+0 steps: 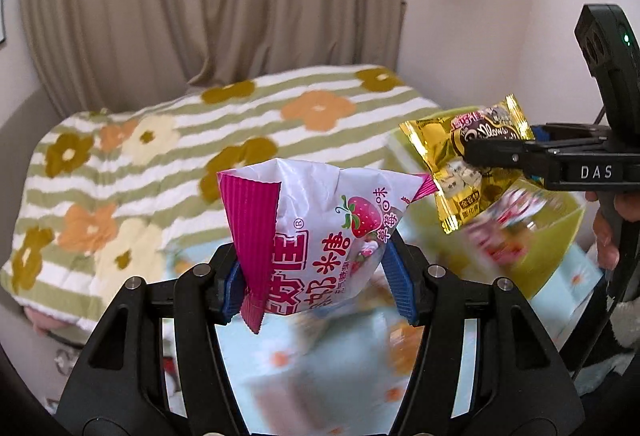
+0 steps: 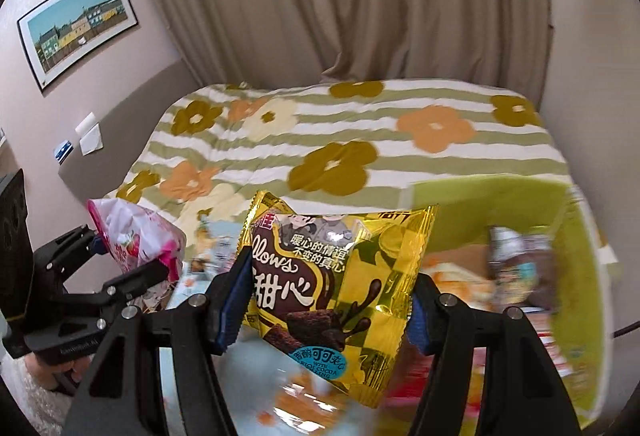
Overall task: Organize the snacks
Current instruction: 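Carry both bags over the box and open both tools to drop them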
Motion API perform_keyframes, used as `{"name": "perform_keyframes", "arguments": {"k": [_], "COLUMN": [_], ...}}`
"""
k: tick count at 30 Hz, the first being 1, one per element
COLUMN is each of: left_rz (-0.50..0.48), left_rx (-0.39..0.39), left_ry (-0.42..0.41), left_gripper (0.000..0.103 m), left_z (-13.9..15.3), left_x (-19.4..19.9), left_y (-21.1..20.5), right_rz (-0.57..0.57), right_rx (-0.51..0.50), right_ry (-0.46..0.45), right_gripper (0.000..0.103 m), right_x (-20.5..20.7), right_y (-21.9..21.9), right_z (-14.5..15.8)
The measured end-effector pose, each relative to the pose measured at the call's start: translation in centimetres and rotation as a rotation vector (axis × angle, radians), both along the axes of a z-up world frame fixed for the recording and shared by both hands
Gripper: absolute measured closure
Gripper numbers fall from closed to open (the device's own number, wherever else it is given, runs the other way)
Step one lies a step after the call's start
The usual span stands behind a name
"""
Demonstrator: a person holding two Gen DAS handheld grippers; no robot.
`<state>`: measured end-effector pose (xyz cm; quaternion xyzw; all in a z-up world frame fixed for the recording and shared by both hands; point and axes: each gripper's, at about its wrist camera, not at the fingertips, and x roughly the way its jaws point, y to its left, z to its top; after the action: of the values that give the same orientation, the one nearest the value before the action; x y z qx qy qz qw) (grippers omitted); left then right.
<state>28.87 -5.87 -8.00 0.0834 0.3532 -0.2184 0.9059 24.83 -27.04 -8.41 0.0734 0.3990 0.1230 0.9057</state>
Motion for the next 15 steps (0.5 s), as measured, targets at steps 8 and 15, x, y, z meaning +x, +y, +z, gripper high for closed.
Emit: {"name": "perform_keyframes", "arguments": {"k": [8,15], "left_rz": [-0.069,-0.114], "left_rx": [-0.037,-0.041], "left_ry": [0.044,0.155], "left_gripper": [0.048,0.048], "left_z": [0.3,-2.6], "left_x": [-1.4,-2.0], "left_y": [-12.6,-20.1], "right_rz": [-0.070,-0.111], "right_rx": [0.002,0.004], "right_ry": [0.008,0.047], "right_gripper": [0.042,0.042], "right_x": [-2.2,-4.0], "right_y": [-10.9,-16.6], "right_z": [0.7,-0.5]}}
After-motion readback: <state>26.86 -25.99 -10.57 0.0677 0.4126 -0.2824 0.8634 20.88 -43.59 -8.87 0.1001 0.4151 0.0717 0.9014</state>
